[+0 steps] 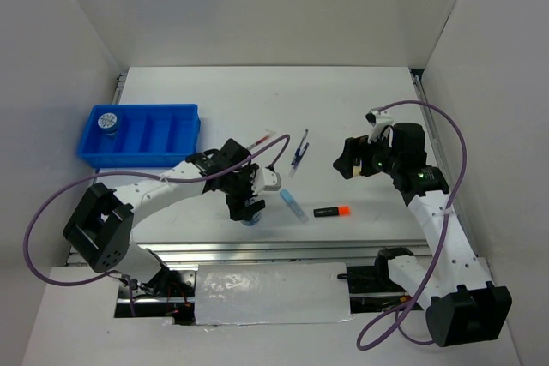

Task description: Sort the stationery into containers

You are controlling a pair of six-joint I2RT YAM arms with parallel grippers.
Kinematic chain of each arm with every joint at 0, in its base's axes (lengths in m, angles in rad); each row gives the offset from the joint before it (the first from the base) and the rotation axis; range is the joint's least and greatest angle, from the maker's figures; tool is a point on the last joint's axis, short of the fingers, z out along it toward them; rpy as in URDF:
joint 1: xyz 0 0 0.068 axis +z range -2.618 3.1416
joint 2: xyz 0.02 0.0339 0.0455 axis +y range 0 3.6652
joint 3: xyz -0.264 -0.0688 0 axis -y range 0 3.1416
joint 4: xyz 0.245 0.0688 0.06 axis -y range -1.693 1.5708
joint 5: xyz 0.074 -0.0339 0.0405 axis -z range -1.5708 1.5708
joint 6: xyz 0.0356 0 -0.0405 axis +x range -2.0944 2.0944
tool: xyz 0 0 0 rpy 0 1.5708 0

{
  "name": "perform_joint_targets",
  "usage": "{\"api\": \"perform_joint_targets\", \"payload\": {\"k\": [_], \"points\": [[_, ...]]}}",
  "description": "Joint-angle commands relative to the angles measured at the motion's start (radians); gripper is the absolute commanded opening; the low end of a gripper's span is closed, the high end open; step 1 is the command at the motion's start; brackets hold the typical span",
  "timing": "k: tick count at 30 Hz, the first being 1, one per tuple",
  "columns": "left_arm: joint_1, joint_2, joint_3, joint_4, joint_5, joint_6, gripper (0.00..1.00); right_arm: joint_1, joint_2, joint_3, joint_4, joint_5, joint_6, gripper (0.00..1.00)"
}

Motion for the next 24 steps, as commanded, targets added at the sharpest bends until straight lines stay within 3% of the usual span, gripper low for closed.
{"api": "perform_joint_targets", "payload": {"k": [1,6,9,10,13,18,24], "points": [[-0.007,-0.005,0.004,0.026,-0.005,-0.011,0.92,-0.007,-0.001,-0.005,0.019,-0.015,0.008,1.0],[-0.012,0.007,0.007,0.021,-0.016,-0.007,0.82,-0.007,-0.006,-0.013,0.022,-0.012,0.007,1.0],[-0.012,0.006,0.014,0.012,-0.017,-0.008,0.7,-0.008,-0.007,-0.015,0.021,-0.012,0.005,1.0],[-0.01,0.001,0.018,0.001,-0.022,-0.013,0.6,-0.007,-0.009,-0.016,0.021,-0.012,0.005,1.0],[-0.001,-0.02,0.022,-0.029,-0.033,-0.027,0.44,-0.01,-0.013,-0.024,0.024,-0.012,0.004,1.0],[0.079,-0.114,0.034,-0.065,-0.056,-0.111,0.35,-0.01,-0.016,-0.025,0.025,-0.016,0.002,1.0],[0.284,-0.186,0.126,-0.178,-0.109,-0.218,0.28,-0.005,0.004,-0.015,0.029,-0.027,0.005,1.0]]}}
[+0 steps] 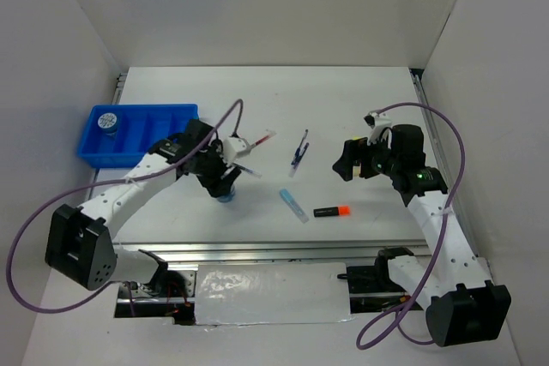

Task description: Sort the stationery into containers

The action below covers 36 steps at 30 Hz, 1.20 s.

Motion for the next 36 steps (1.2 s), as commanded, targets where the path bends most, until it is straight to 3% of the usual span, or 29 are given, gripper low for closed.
{"api": "perform_joint_targets", "payload": {"k": [1,7,11,14,21,36], "points": [[0.109,-0.067,0.089,-0.063,-0.039,-0.106,0.28,-0.002,0.007,0.012,0.028,-0.019,0.005,1.0],[0.429,-0.067,0.244,-0.15,-0.127,-0.169,0.26,0.015,0.028,0.03,0.02,-0.018,0.001,1.0],[0.676,0.036,0.405,-0.229,-0.168,-0.163,0.24,0.032,0.046,0.041,0.02,-0.011,0.001,1.0],[0.785,0.12,0.539,-0.27,-0.236,-0.146,0.23,0.043,0.06,0.046,0.025,-0.005,-0.001,1.0],[0.882,0.266,0.709,-0.227,-0.323,-0.108,0.22,0.063,0.088,0.056,0.031,-0.004,-0.005,1.0],[0.919,0.515,0.83,-0.125,-0.403,-0.071,0.22,0.072,0.106,0.064,0.02,0.019,-0.013,1.0]]}}
